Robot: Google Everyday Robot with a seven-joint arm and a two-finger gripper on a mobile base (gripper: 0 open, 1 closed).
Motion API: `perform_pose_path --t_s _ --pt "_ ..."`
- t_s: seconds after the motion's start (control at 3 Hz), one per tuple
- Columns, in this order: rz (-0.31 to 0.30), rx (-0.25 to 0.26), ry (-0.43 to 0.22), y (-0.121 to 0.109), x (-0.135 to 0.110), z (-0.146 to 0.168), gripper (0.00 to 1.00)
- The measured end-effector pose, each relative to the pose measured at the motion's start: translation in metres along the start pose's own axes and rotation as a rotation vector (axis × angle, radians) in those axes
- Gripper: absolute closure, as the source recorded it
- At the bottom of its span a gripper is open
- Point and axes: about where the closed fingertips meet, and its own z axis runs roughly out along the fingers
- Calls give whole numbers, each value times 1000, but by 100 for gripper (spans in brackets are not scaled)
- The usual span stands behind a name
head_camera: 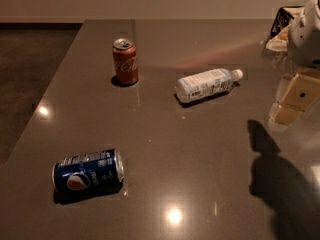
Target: Place blue plastic bottle upright
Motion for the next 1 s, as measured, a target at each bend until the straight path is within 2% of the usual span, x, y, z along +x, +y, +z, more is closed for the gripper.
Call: perform_pose_path --t_s 0.33,0.67,1.0 --pt "0 0 0 0 0 0 0" --pt "-39 0 -19 -22 -4 11 0" --pt "-82 -22 -20 -47 -7 37 0"
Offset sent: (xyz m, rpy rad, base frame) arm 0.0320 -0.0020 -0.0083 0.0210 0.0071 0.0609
